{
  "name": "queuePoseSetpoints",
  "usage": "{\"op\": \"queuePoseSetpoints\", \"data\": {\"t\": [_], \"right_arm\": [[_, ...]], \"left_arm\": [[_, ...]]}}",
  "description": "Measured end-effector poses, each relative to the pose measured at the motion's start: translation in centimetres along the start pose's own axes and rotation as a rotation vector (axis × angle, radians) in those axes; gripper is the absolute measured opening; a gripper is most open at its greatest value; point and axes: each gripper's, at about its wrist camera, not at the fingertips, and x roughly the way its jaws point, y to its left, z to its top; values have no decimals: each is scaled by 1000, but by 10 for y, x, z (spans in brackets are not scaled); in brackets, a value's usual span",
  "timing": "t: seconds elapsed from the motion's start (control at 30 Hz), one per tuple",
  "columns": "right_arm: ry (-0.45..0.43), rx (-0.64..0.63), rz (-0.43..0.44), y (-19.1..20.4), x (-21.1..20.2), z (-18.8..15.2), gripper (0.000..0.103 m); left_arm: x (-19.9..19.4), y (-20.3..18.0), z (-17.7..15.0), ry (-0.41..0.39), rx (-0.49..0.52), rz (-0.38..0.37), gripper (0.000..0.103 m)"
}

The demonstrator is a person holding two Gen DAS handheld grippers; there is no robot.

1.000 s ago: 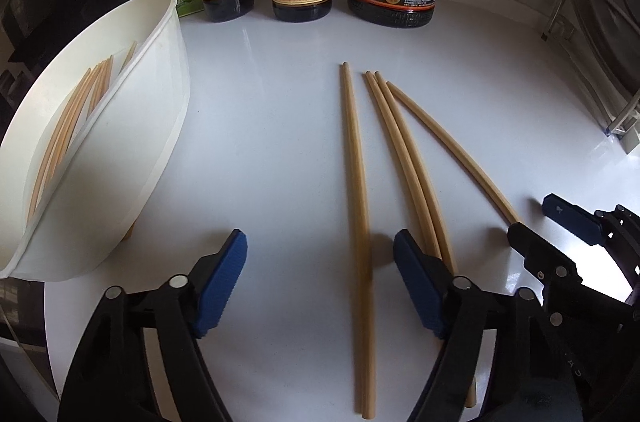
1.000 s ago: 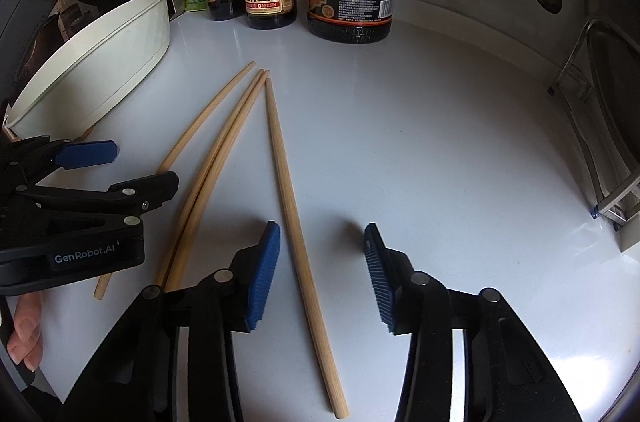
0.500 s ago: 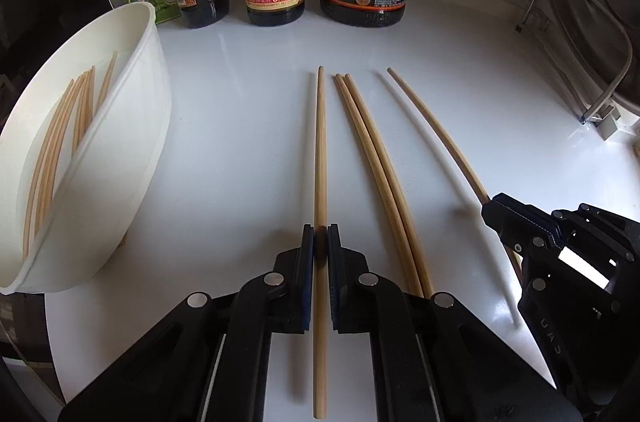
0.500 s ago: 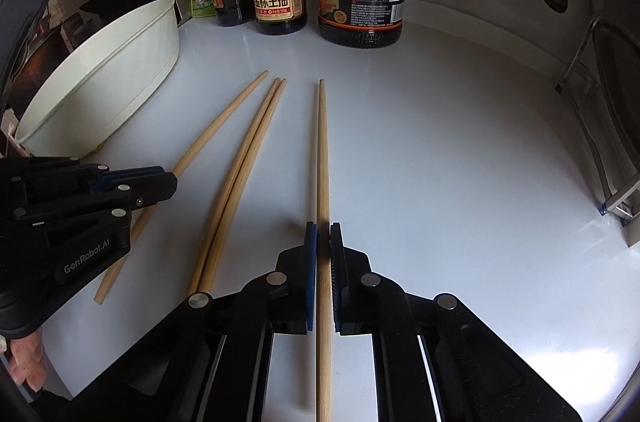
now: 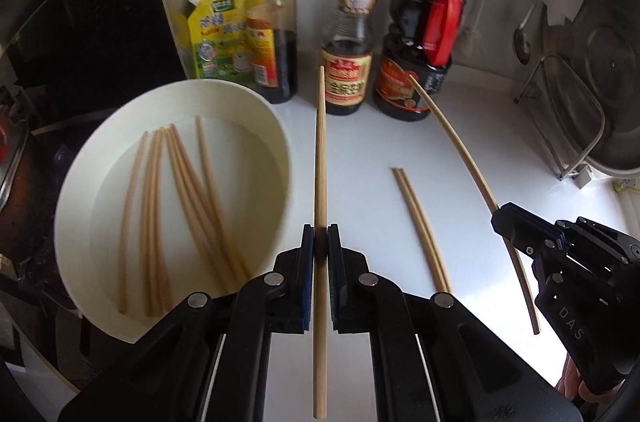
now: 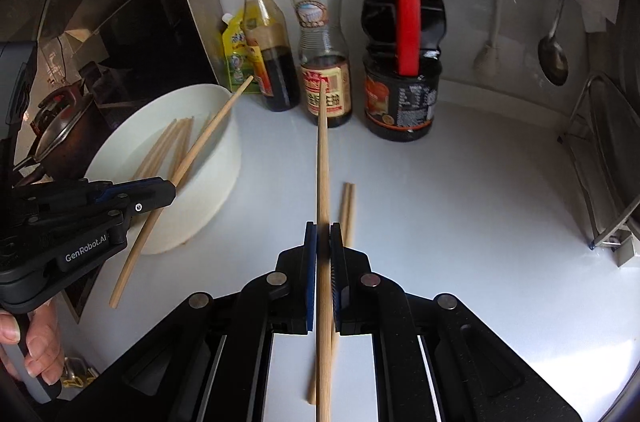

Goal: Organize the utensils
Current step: 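Lift both held chopsticks and carry them over the white basin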

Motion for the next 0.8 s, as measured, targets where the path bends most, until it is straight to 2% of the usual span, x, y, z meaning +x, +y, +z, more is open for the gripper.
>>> {"op": "queuePoseSetpoints", "data": {"t": [0.23, 0.4, 0.57, 0.8], "right_arm": [[-7, -55, 83, 73, 32, 40, 6], [39, -55, 134, 118, 69, 65, 6], [102, -86, 139, 157, 108, 78, 6], [204, -82, 110, 168, 148, 82, 6]], "left_arm": [[-3, 87, 11, -8, -66, 72, 7], [10, 137, 11, 27, -99, 106, 7], [32, 168, 10, 75, -123, 109, 7], [62, 190, 13, 125, -146, 76, 7]]}}
